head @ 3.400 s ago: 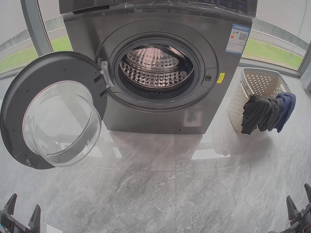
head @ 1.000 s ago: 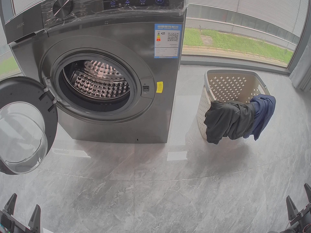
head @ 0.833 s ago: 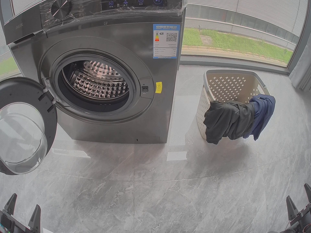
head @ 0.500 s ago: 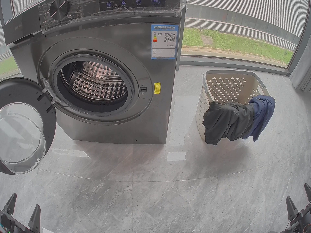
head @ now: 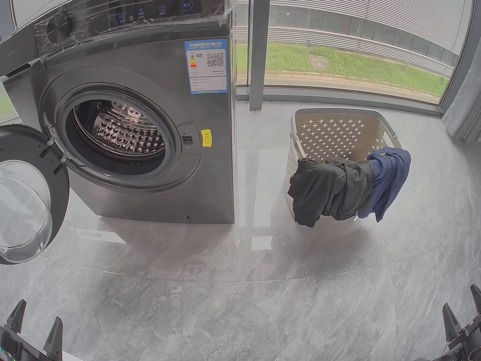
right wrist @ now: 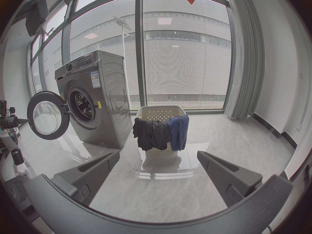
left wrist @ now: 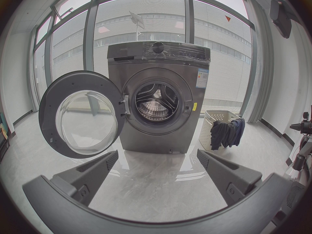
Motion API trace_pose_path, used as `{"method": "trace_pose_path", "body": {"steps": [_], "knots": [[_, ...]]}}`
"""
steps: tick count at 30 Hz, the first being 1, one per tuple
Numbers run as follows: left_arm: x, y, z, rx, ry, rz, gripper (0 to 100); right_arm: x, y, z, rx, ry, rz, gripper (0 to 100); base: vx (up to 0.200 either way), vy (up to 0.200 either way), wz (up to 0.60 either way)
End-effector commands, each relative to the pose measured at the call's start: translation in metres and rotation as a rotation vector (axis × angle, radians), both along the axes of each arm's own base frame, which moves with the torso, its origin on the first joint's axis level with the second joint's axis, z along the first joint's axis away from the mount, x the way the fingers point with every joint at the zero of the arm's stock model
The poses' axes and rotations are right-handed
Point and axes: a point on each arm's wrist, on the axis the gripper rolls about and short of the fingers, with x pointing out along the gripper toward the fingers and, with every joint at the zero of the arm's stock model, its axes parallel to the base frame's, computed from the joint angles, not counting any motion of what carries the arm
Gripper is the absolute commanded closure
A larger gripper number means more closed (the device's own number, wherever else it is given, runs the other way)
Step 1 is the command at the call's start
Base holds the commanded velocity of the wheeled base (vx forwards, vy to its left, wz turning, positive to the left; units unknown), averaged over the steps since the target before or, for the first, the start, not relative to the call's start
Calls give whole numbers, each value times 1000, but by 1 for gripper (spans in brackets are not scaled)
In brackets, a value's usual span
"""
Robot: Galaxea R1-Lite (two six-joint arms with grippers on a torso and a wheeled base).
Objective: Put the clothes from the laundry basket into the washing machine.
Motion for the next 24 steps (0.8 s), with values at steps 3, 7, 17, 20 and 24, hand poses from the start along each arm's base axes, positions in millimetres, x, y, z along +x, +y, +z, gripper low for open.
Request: {"method": "trace_pose_path", "body": {"steps": [3, 7, 17, 20, 24], "knots": [[0, 0, -5, 0, 1, 0, 0, 0, 0, -4, 0, 0, 1, 0, 0, 0, 0], [0, 0, -5, 0, 4, 0, 0, 0, 0, -4, 0, 0, 1, 0, 0, 0, 0], [0, 0, -5, 0, 3, 0, 0, 0, 0, -4, 0, 2, 3, 0, 0, -80, 0], [0, 0, -5, 0, 3, 0, 0, 0, 0, -4, 0, 2, 3, 0, 0, -200, 0], [0, 0, -5, 0, 3, 0, 0, 0, 0, -4, 0, 2, 3, 0, 0, -200, 0]]}}
